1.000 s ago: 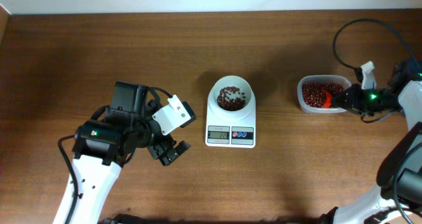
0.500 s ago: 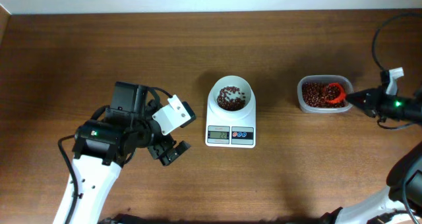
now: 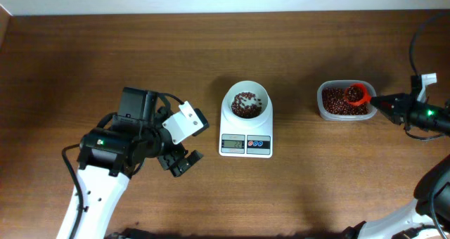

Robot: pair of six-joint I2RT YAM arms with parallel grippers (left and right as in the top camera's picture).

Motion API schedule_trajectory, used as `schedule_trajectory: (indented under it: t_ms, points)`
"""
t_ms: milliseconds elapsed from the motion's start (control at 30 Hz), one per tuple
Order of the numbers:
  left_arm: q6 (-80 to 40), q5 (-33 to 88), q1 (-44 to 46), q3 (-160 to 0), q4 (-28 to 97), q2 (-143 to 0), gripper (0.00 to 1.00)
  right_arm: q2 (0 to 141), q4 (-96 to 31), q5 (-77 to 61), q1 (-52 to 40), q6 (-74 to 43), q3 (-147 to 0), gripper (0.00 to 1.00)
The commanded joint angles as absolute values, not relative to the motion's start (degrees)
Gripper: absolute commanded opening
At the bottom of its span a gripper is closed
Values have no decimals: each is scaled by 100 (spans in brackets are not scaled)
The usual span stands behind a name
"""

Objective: Scoop and weigh 50g on scale
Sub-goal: 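Scoop more red beans from the tub with the right gripper, then carry the filled scoop over the white bowl on the scale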

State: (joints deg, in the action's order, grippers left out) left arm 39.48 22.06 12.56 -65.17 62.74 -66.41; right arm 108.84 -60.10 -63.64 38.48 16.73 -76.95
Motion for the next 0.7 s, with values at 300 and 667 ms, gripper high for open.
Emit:
schedule_trajectory:
  t_ms: [300, 667]
  points:
    - [4018, 2206, 1232, -6563, 6261, -6565, 99, 10934, -6139, -7979, 3717, 1798, -7673, 4]
    - [4018, 2206, 1232, -6563, 6263, -6565, 99, 10934, -6086, -8305, 1551, 1787, -7673, 4]
